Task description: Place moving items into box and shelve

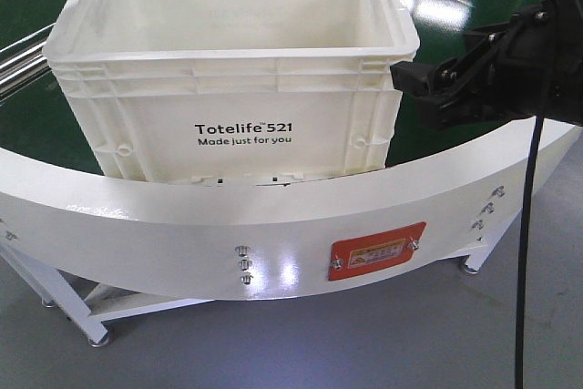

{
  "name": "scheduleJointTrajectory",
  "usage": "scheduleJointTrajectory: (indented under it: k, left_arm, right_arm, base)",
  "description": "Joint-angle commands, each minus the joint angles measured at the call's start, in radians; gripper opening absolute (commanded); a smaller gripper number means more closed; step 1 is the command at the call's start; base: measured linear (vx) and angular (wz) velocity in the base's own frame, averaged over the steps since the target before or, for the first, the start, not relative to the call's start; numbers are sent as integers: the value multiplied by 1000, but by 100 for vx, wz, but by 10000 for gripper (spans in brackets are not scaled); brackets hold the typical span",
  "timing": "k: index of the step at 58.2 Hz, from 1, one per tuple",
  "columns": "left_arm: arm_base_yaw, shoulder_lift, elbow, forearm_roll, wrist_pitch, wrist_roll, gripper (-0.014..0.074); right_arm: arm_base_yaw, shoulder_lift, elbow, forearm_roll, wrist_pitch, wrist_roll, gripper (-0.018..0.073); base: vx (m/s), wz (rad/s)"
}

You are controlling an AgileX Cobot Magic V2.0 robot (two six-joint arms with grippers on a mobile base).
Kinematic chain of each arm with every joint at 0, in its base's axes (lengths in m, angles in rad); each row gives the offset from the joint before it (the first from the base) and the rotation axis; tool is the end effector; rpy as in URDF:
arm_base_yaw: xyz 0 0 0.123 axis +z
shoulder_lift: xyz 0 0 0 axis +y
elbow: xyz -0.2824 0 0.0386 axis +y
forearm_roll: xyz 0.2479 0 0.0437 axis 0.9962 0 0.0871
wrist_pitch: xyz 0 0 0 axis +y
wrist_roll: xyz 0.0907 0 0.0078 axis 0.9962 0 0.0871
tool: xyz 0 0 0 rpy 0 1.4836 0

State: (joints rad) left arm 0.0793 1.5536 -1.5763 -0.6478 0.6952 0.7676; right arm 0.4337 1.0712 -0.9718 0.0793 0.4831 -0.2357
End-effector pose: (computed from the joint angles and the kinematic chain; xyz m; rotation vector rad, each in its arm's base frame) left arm 0.3568 -0.0070 0.4167 0.4055 1.9726 -0.2026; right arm 0.2070 0.0996 0.3650 -0.6328 1.9716 0.2031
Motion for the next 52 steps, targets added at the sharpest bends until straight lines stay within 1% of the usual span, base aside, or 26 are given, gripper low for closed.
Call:
scheduleJointTrajectory:
  k: [1, 3, 7, 10, 16, 21, 24, 29, 36, 40, 44, 46, 48, 50, 52]
  left_arm:
    - [-57, -24, -30, -63, -55, 29, 262]
    - [-76, -17, -30, -62, -54, 31, 272]
    - [-97, -1, -30, -59, -51, 31, 316]
    - [-111, 9, -30, -63, -53, 31, 377]
    - [-128, 19, -30, -62, -54, 30, 530]
    - [-134, 17, -30, -62, -53, 30, 615]
    - [-134, 17, -30, -62, -53, 30, 643]
    - [-134, 16, -30, -62, -52, 30, 650]
    - [-134, 16, -30, -62, -44, 30, 631]
    - [-134, 15, -30, -60, -18, 30, 619]
    - [-134, 11, -31, -39, 14, 16, 608]
    - [-135, 11, -33, -19, 20, -10, 606]
    - [-135, 10, -46, 24, 32, -57, 605]
    - [-135, 10, -64, 77, 45, -114, 605]
    - [-135, 10, -90, 157, 67, -192, 605]
  right_arm:
    - [-4, -22, -28, -5, -79, 2, 557]
    - [-4, -22, -28, -5, -79, 2, 557]
    - [-4, -22, -28, -5, -79, 2, 557]
    - [-4, -22, -28, -5, -79, 2, 557]
    - [-4, -22, -28, -5, -77, 1, 557]
    - [-4, -22, -28, -5, -76, 1, 557]
    - [-4, -22, -28, -5, -76, 1, 557]
    - [-4, -21, -28, -5, -76, 1, 557]
    - [-4, -19, -24, -5, -75, 2, 557]
    - [-5, -19, -28, -5, -88, 37, 557]
    - [-30, -7, -54, -5, -76, 82, 557]
    - [-51, 5, -75, -5, -64, 100, 557]
    - [-82, 23, -105, -5, -45, 114, 557]
    - [-114, 43, -135, -3, -17, 130, 557]
    - [-139, 63, -169, -2, 11, 137, 557]
  base:
    - [0, 0]
    - [0, 0]
    - [0, 0]
    - [0, 0]
    - [0, 0]
    - [0, 0]
    - [0, 0]
    - [0, 0]
    - [0, 0]
    - [0, 0]
    - [0, 0]
    - [0, 0]
    - [0, 0]
    - [0, 0]
    - [0, 0]
